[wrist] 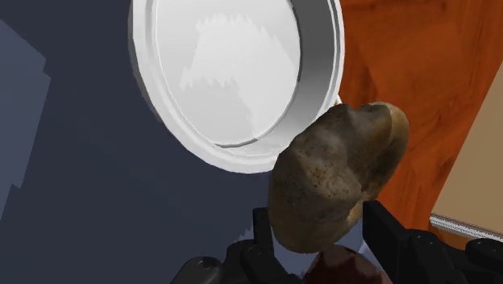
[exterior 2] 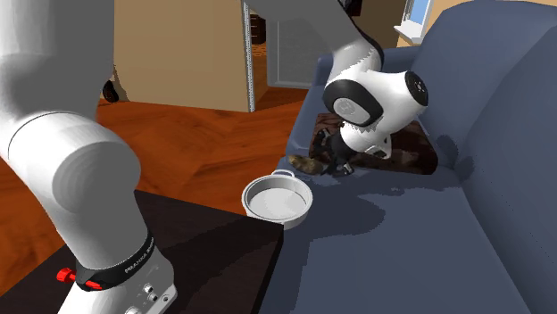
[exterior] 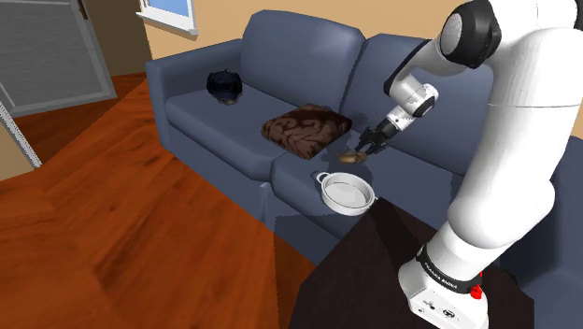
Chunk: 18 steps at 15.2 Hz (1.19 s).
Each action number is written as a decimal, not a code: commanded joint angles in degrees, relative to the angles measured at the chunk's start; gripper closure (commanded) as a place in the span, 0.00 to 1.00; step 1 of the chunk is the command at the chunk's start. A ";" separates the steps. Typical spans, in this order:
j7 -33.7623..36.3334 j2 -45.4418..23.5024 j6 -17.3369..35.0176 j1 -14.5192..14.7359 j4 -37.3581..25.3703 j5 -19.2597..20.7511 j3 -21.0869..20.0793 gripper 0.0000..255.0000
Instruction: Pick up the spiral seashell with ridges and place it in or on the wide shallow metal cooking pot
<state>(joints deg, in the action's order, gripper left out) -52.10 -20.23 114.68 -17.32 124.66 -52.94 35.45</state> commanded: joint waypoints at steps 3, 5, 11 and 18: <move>0.10 9.29 5.39 3.22 11.31 2.68 1.50 1.00; 0.86 14.15 8.08 4.32 16.54 4.54 2.06 1.00; -1.83 15.78 11.66 4.82 21.88 2.90 1.70 1.00; -8.74 8.35 11.97 4.05 20.48 -4.42 0.01 1.00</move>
<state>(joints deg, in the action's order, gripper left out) -60.00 -11.01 126.52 -13.22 145.26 -56.32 35.79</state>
